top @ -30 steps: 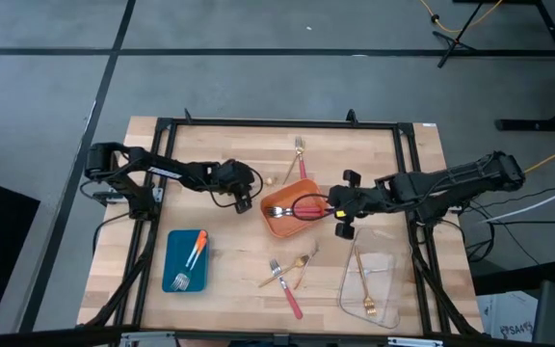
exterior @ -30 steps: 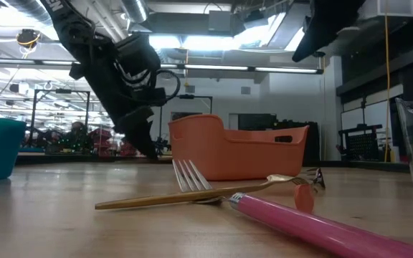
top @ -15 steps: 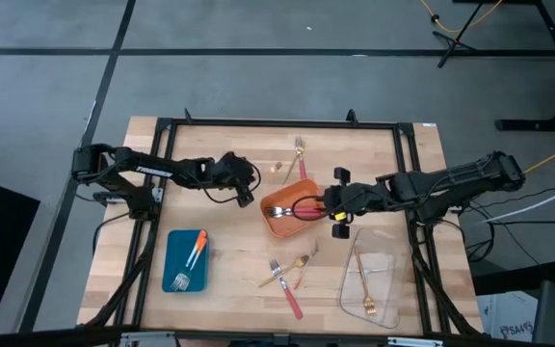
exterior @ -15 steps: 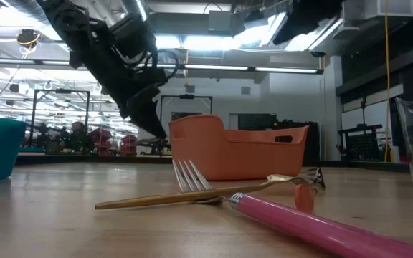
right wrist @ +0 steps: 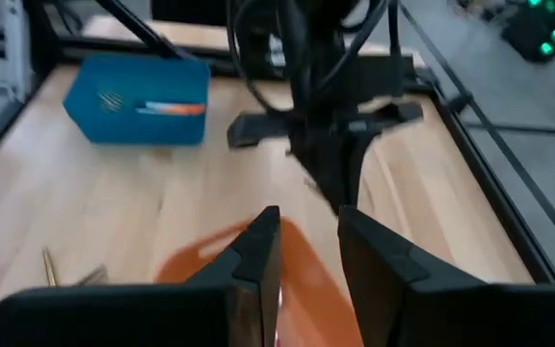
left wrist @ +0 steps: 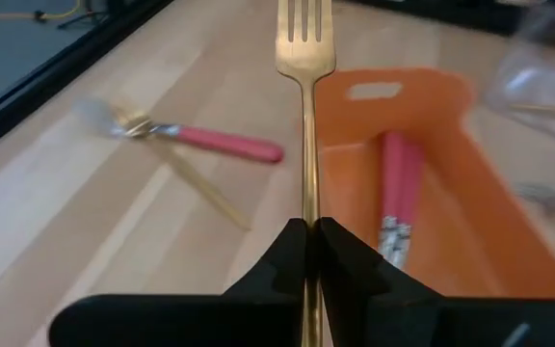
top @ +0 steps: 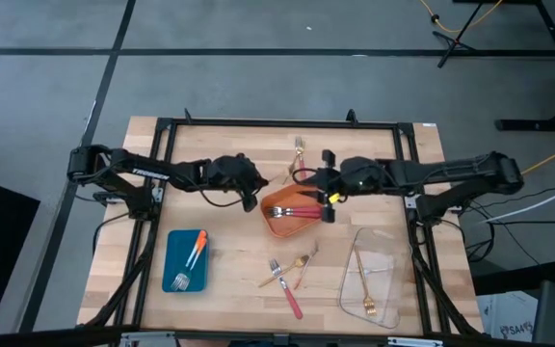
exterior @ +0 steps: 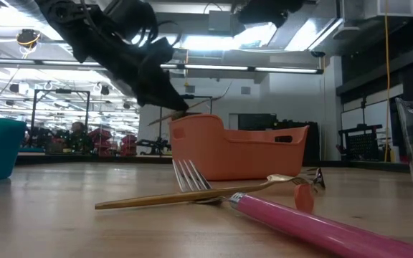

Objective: Sort silverware by color (type)
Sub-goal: Put the gold fork into the transparent bin

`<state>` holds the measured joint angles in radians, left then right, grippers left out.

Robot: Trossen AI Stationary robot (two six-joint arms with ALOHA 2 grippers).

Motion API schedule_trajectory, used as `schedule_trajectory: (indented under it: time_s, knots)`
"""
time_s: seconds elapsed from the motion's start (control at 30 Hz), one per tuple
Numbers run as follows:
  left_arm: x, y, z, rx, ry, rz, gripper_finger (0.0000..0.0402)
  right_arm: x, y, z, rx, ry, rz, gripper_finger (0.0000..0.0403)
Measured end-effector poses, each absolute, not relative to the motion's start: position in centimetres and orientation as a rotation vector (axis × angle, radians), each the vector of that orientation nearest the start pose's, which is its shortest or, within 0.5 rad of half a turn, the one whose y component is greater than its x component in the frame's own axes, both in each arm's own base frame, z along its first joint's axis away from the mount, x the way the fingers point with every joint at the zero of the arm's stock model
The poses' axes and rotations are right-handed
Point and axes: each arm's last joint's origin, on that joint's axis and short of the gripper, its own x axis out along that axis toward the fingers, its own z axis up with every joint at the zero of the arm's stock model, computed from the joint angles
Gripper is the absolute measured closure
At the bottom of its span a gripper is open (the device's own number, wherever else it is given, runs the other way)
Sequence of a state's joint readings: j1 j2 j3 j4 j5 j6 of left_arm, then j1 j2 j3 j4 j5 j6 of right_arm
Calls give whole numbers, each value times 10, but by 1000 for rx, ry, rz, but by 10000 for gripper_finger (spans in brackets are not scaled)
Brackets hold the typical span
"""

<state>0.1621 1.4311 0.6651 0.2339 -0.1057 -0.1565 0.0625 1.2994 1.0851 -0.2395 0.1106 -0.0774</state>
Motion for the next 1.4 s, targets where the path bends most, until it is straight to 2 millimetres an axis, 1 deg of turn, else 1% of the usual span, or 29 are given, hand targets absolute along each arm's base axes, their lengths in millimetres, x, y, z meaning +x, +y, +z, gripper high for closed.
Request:
schedule_trajectory:
  time_s: [0.1,0.2,0.33,0.43,0.6,0.87,1.1,1.27,1.4]
  knots:
    - [283,42,191,-178,489,257,389,299,10,320,-101,408,14,306]
    - [284,37,192,-220,480,237,389,310,5,312,-82,397,56,306]
    - [285,28,192,-263,480,213,389,321,-1,298,-55,437,105,306]
    - [285,22,192,-287,483,194,389,326,-4,288,-14,477,109,306]
    - [286,11,191,-337,492,142,389,331,-3,279,6,506,111,306]
    - [286,-3,191,-379,511,93,389,333,-2,276,28,516,152,306]
    - [285,-12,188,-388,546,22,389,335,-1,273,144,530,134,306]
    - [284,-15,188,-439,564,-24,389,341,1,262,249,574,205,306]
    - [284,-16,188,-455,578,-52,389,350,2,251,291,585,223,306]
